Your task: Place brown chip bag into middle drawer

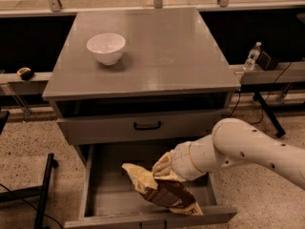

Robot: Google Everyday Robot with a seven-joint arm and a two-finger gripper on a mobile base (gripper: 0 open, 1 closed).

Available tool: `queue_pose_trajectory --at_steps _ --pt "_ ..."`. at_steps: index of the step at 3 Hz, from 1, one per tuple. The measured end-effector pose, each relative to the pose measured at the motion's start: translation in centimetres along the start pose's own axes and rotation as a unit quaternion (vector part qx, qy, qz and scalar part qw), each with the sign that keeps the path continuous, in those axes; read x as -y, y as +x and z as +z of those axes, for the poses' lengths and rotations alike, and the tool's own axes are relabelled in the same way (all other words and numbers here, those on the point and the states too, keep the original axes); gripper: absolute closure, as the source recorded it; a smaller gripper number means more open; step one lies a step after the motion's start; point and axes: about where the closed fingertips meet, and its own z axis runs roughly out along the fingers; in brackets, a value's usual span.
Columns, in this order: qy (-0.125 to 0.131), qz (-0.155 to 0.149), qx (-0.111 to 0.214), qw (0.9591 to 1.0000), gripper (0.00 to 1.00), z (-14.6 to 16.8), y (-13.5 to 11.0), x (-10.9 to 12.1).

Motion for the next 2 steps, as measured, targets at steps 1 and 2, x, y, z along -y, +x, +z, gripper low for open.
queue_pose_trajectory --at_steps 1,2 --pt "0.009 0.001 -0.011 0.9999 1.0 3.4 1.9 0.9" --pt "0.009 0.021 -0.011 0.9997 1.0 5.5 3.7 0.8"
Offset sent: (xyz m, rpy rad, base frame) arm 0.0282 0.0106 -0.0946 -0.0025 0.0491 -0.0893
